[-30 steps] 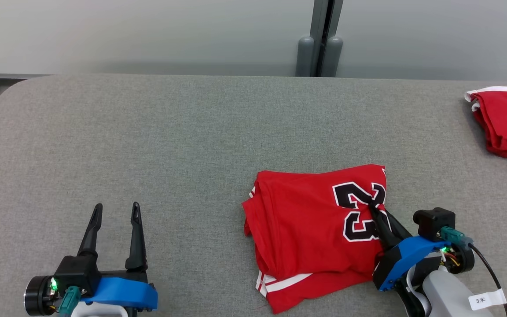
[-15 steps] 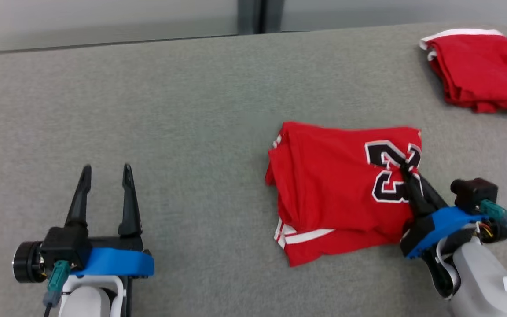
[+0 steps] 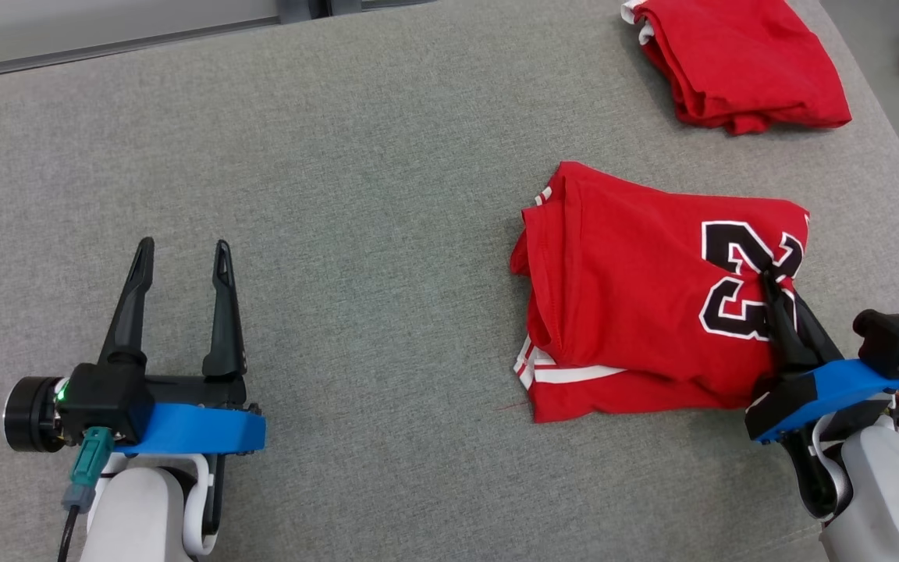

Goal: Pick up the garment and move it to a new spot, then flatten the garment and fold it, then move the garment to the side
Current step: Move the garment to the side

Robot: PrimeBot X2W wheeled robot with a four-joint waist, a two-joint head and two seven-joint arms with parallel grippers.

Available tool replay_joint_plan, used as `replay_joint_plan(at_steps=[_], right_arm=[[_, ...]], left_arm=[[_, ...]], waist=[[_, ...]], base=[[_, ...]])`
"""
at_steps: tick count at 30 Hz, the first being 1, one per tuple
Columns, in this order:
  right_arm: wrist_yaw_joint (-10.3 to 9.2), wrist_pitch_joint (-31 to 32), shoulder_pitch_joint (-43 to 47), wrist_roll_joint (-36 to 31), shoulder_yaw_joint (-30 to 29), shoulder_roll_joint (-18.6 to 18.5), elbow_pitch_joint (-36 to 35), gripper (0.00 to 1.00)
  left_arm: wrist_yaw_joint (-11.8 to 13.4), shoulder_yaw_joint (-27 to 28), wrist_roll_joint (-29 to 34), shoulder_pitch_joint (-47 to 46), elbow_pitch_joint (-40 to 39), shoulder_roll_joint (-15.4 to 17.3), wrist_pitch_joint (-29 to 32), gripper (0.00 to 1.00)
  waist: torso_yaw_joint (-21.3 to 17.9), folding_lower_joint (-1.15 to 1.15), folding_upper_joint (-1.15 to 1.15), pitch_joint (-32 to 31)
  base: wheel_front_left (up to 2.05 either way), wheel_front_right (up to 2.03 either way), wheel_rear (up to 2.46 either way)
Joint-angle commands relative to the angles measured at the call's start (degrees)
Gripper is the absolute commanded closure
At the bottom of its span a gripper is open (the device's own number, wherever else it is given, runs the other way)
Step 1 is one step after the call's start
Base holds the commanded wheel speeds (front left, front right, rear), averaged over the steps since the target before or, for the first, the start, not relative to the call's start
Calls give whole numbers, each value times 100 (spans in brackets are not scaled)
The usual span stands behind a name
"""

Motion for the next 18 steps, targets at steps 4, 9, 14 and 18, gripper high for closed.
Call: replay_joint_plan(at_steps=[4, 9, 14, 18], right_arm=[[1, -25, -63, -83, 63, -48, -246, 100], [1, -26, -555, -202, 412, -218, -502, 100], [0, 20, -1435, -278, 784, -620, -448, 100], [0, 171, -2234, -205, 953, -1015, -244, 100]], left_arm=[[-16, -17, 22, -133, -45, 49, -13, 0], [-30, -39, 28, -237, -47, 55, -13, 0], [-51, -99, 22, -390, -60, 33, -13, 0], [-63, -158, 21, -506, -101, 17, -13, 0]], waist=[[26, 0, -1, 86], [164, 0, -1, 231], [397, 0, -1, 376], [612, 0, -1, 561]], base=[[0, 0, 0], [0, 0, 0], [0, 0, 0], [0, 0, 0]])
